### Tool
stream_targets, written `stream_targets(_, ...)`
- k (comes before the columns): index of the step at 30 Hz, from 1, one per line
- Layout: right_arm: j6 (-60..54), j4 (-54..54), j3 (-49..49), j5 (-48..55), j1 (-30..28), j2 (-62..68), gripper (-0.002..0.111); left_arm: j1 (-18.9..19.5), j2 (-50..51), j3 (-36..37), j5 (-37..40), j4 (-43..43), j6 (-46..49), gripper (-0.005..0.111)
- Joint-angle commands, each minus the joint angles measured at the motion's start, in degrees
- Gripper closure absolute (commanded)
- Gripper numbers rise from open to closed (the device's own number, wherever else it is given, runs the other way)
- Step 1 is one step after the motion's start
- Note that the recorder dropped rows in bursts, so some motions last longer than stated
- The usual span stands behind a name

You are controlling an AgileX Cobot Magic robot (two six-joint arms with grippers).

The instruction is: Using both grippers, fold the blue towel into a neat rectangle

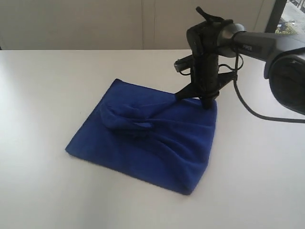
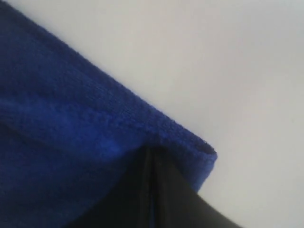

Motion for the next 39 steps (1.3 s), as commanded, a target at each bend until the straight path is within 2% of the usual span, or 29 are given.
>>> stream_targets(1,0.6,-0.5,9.6,2.6,-0.7,-1.7,0.108,0.1,-0.3,0.3,0.3,0.0,0.0,0.107)
stream_targets(7,1.1,-0.6,22.9,0.9,-0.7,-7.9,0.108,0.1,-0.3,0.3,0.3,0.0,0.0,0.107)
stream_targets(18,7.3,-0.4,48.1,-11.3,-0.7,-22.7,0.108,0.1,-0.3,0.3,0.3,0.0,0.0,0.107)
stream_targets(21,8.3,-0.4,50.8,-11.6,-0.7,-27.5,0.108,0.1,-0.3,0.3,0.3,0.0,0.0,0.107)
stream_targets(27,8.2,1.9,49.3,-15.0,0.1,-37.5,0.108,0.1,-0.3,0.3,0.3,0.0,-0.1,0.107)
stream_targets(30,4.9,7.9,44.7,-17.0,4.6,-38.6,0.108,0.1,-0.3,0.3,0.3,0.0,-0.1,0.107)
stream_targets(33,-1.3,15.4,35.4,-18.8,12.5,-34.4,0.108,0.1,-0.3,0.3,0.3,0.0,-0.1,0.107)
stream_targets(35,-1.4,16.7,26.4,-18.6,17.2,-26.8,0.108,0.1,-0.3,0.3,0.3,0.0,0.0,0.107)
stream_targets(39,-1.4,16.7,16.2,-18.2,20.2,-16.8,0.108,0.1,-0.3,0.3,0.3,0.0,0.0,0.107)
